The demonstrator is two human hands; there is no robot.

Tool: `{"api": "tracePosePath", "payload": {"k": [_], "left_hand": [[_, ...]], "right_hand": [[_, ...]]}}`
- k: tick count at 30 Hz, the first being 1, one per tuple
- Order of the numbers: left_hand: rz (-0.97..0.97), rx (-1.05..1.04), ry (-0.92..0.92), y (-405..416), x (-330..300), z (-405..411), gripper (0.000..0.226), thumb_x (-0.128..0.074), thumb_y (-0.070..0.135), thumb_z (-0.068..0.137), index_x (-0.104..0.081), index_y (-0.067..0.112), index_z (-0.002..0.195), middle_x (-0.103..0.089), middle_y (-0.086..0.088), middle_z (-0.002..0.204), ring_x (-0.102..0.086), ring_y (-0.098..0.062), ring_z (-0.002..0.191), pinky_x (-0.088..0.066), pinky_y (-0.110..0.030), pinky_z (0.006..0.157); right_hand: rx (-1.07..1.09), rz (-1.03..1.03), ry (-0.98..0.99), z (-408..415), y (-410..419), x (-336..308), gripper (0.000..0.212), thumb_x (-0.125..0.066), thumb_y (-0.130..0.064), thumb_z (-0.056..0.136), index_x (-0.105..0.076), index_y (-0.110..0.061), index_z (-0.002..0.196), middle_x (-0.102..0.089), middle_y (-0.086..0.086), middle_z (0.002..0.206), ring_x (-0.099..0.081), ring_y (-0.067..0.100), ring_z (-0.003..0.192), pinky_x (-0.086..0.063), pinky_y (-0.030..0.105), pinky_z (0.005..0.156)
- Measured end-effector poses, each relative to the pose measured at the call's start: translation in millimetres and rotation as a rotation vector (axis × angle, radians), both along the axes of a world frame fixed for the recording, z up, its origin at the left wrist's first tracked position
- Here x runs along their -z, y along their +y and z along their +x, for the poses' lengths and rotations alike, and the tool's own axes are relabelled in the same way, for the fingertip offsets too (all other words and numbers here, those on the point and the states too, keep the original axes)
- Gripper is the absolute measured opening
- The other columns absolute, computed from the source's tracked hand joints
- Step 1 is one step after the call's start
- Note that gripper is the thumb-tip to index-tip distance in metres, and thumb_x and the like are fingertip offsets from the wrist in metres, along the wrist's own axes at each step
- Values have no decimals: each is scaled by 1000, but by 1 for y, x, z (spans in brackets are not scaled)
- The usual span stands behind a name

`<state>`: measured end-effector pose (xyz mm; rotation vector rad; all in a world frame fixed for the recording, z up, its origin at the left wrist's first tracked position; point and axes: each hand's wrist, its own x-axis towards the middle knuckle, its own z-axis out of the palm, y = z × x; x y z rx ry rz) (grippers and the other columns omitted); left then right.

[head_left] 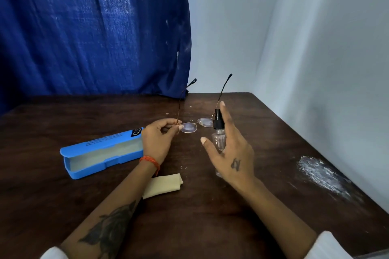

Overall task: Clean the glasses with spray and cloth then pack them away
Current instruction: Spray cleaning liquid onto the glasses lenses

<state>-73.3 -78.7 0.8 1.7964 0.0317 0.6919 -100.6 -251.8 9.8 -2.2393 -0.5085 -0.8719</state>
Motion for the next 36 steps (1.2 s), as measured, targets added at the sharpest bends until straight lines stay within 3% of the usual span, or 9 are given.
{"api": "tracePosePath", "payload": {"k": [3,8,11,16,27,32,36], "left_hand": [[38,-28,-78,-3,-3,-2,17,-73,9,74,-71,12,91,-69,-1,82,-64,-6,75,-49,-7,69],[57,-16,-194,-6,-8,-8,21,-73,6,72,-69,17,90,-68,2,82,-64,-4,77,-49,-8,74],[62,-11,-222,-7,-9,-10,22,-73,6,72,-69,16,91,-67,3,82,-64,1,78,-48,-8,74],[94,-25,-238,-9,-10,-11,18,-73,5,72,-71,7,90,-68,1,83,-62,7,79,-46,-6,74],[123,-12,-244,-10,-10,-14,19,-72,5,73,-70,8,91,-67,0,84,-62,8,80,-46,-6,73],[94,-24,-241,-7,-12,-14,20,-73,7,73,-70,14,91,-68,2,83,-64,2,79,-48,-9,75],[83,-33,-243,-5,-13,-13,20,-73,7,73,-70,14,91,-69,2,83,-65,-5,79,-50,-11,76]], "right_hand": [[0,-51,31,-2,4,2,88,-66,-34,76,-7,-45,142,-65,-9,96,-58,5,69,-47,22,57],[-11,-58,99,2,7,5,84,-63,-22,72,-18,-47,138,-50,-18,79,-47,2,61,-35,16,50],[9,-95,105,4,10,6,79,-62,-20,70,-23,-43,135,-48,-17,78,-41,2,58,-25,10,48],[8,-120,128,8,11,5,74,-60,-19,69,-28,-39,133,-48,-13,79,-43,8,62,-34,23,56],[10,-51,129,12,7,7,74,-62,-18,72,-27,-38,134,-54,-10,79,-48,9,62,-33,22,54],[99,47,111,20,-9,3,72,-61,-17,72,-28,-35,133,-57,-5,73,-52,15,59,-37,24,56],[101,8,121,25,-19,4,68,-63,-16,73,-30,-34,129,-56,-4,73,-51,14,58,-38,24,59]]}}
